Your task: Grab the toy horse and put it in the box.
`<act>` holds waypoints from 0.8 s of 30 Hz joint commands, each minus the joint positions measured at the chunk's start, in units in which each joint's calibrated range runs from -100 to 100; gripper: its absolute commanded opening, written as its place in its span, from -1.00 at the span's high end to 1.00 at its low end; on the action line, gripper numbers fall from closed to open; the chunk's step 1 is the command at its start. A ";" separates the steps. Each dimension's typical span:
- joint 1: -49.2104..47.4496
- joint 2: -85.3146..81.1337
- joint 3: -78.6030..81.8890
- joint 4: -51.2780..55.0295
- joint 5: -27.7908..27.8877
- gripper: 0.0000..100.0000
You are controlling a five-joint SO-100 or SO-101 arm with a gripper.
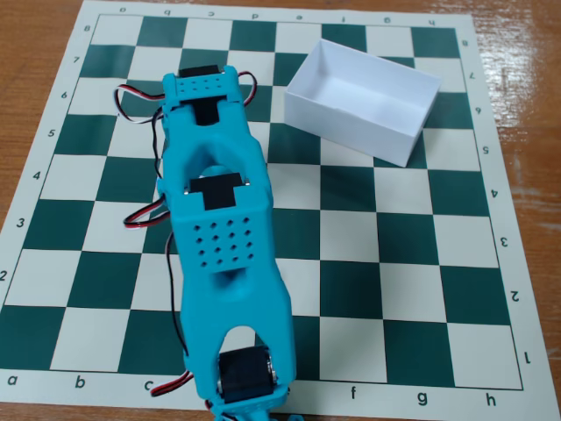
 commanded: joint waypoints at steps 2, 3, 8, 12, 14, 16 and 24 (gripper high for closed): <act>4.02 -10.32 -0.32 2.29 1.40 1.00; 5.10 -12.53 -0.32 2.54 2.13 1.00; 10.81 -20.85 -1.05 1.95 6.43 1.00; 15.81 -23.41 0.41 -3.61 10.24 1.00; 18.31 -23.68 0.41 -7.02 11.61 1.00; 20.52 -22.71 0.32 -10.59 13.07 1.00; 25.17 -15.27 -2.59 -21.88 17.76 1.00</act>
